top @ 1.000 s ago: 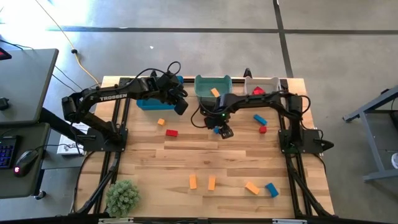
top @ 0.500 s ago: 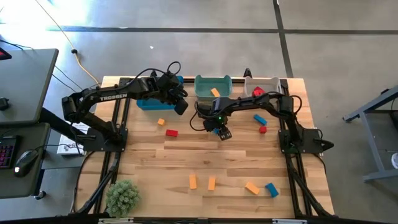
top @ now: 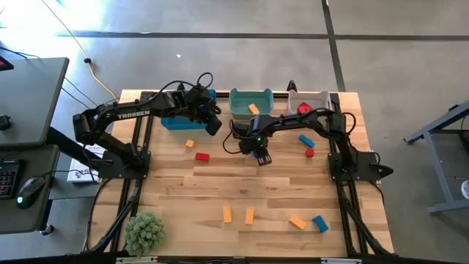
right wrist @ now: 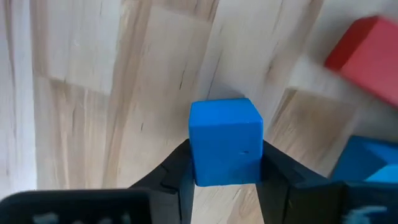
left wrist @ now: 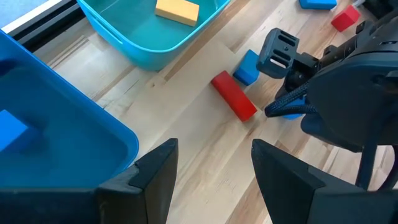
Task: Sort & place blocks by color
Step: Put the blue block into the blue bin
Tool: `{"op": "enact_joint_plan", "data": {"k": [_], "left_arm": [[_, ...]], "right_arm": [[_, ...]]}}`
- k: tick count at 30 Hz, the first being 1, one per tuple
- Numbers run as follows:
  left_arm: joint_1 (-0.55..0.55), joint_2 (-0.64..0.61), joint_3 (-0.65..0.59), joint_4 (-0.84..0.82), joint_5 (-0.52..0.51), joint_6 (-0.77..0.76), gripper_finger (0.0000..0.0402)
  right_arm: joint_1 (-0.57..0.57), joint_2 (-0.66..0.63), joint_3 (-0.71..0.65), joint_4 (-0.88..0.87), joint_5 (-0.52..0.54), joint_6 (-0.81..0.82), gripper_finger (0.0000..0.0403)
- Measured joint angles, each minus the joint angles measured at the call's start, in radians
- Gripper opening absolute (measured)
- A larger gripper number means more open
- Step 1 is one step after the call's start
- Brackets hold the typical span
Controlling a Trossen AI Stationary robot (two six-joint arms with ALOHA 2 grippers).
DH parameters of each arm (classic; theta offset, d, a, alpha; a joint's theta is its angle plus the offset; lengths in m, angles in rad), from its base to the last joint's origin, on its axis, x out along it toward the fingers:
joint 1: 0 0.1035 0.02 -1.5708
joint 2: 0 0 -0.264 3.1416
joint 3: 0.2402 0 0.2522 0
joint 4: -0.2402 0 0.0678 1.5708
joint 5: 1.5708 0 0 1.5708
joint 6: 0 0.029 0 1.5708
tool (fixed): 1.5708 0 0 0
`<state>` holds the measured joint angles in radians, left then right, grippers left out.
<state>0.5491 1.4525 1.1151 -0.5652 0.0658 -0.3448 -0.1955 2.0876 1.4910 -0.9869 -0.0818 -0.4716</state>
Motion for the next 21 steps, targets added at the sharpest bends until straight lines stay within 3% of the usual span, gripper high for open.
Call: {"op": "enact_joint_plan", "data": {"k": [10, 21], "left_arm": [[0.065, 0.000, 0.000, 0.000, 0.024, -0.031, 0.0195], [0.240, 0.000, 0.000, 0.003, 0.173, -0.111, 0.0195]], "right_arm": [[-0.008, 0.001, 0.120, -0.102, 0.003, 0.045, 0.0103], [-0.045, 0.001, 0.399, -0.092, 0.090, 0.049, 0.0103]]}}
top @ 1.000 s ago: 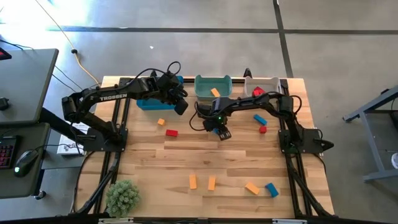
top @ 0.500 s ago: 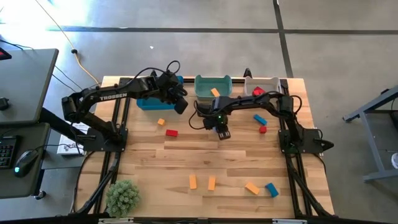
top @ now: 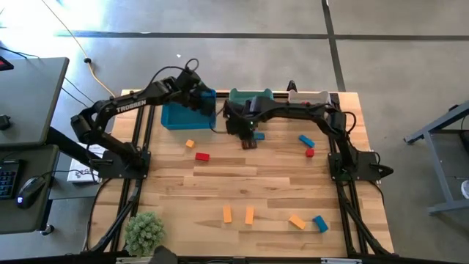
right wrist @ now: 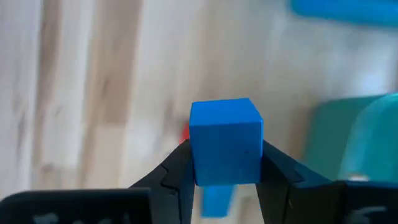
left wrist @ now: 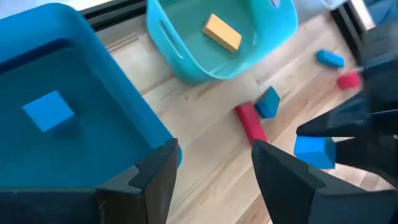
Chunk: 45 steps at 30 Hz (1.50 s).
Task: Sort & place blocks by color
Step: Put the blue block into the blue bin
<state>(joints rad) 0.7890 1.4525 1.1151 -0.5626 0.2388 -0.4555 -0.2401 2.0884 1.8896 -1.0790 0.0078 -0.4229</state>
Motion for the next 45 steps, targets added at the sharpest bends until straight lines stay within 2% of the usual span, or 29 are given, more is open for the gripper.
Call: {"op": "enact_joint_plan", "data": {"k": [6, 12, 17, 24, 28, 37, 45], "left_arm": [[0.086, 0.000, 0.000, 0.039, 0.120, -0.005, 0.0195], [0.160, 0.000, 0.000, 0.128, 0.243, -0.003, 0.0195], [0.201, 0.000, 0.000, 0.179, 0.311, 0.048, 0.0195], [0.240, 0.000, 0.000, 0.223, 0.313, 0.149, 0.0195], [0.253, 0.000, 0.000, 0.260, 0.327, 0.201, 0.0195], [0.302, 0.000, 0.000, 0.353, 0.490, 0.260, 0.0195], [0.355, 0.000, 0.000, 0.360, 0.656, 0.292, 0.0195]], "right_arm": [[-0.054, -0.001, 0.117, 0.062, 0.003, 0.005, 0.0103], [-0.104, -0.001, 0.170, 0.144, -0.015, 0.047, 0.0103], [-0.147, -0.001, 0.174, 0.232, -0.082, 0.139, 0.0103], [-0.203, -0.001, 0.174, 0.345, -0.159, 0.327, 0.0103], [-0.231, -0.001, 0.174, 0.389, -0.245, 0.438, 0.0103], [-0.260, 0.004, 0.173, 0.462, -0.320, 0.611, 0.0103], [-0.264, 0.031, 0.172, 0.540, -0.395, 0.710, 0.0103]]}}
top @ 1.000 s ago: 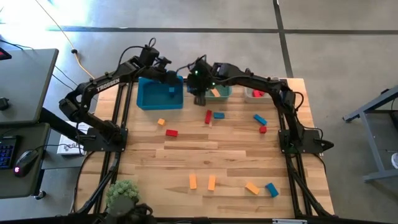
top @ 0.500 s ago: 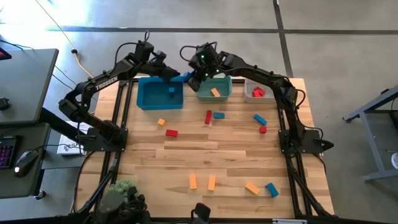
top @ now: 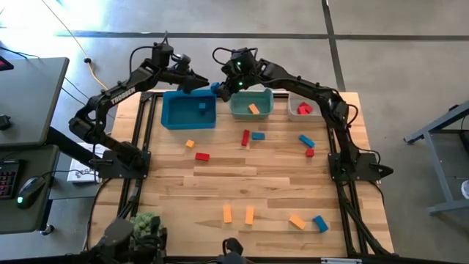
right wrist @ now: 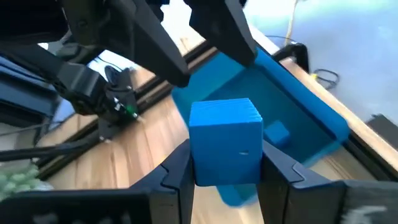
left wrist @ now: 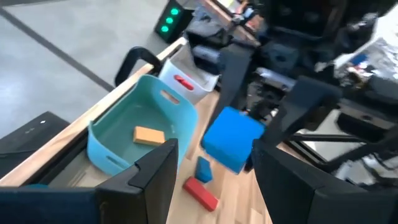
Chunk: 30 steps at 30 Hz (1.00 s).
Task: Sort & place blocks by color
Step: Put the blue block into the blue bin
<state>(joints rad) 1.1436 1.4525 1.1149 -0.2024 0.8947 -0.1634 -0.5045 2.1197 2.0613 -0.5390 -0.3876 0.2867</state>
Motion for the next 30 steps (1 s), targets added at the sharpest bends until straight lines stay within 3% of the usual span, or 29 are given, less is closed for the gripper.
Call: {"op": "enact_joint_plan", "data": {"k": [9, 13, 21, 30], "left_arm": [[0.069, 0.000, 0.000, -0.002, -0.027, -0.104, 0.0195], [0.090, 0.000, 0.000, -0.004, -0.068, -0.155, 0.0195], [0.094, 0.000, 0.000, -0.046, -0.198, -0.130, 0.0195], [0.092, 0.000, 0.000, -0.114, -0.317, -0.057, 0.0195]], "right_arm": [[0.031, 0.069, 0.000, 0.050, -0.005, 0.004, 0.0103], [0.055, 0.106, 0.000, 0.054, 0.047, -0.057, 0.0103], [0.097, 0.200, 0.000, 0.078, 0.174, -0.131, 0.0103], [0.119, 0.258, 0.000, 0.096, 0.227, -0.132, 0.0104]]}}
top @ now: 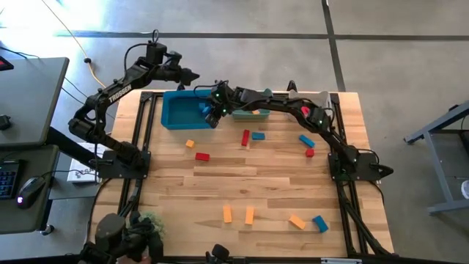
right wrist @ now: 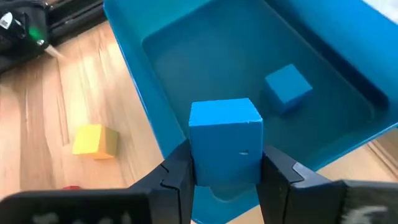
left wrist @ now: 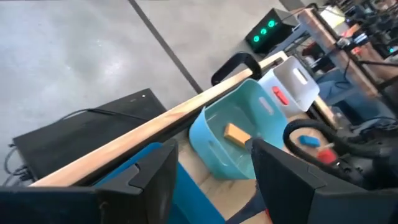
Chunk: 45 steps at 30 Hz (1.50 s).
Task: Sort & place blocks by color
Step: Put the blue block into the blue bin, then put the yellow block into the green bin
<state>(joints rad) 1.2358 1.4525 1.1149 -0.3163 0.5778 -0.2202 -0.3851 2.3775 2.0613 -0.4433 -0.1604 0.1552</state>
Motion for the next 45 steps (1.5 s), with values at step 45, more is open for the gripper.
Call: {"op": "enact_joint_plan", "data": {"k": [45], "left_arm": [[-0.203, 0.000, 0.000, -0.085, -0.152, 0.146, 0.0195]], "right_arm": [[0.074, -0.175, 0.001, -0.829, 0.188, -0.061, 0.0188]]}}
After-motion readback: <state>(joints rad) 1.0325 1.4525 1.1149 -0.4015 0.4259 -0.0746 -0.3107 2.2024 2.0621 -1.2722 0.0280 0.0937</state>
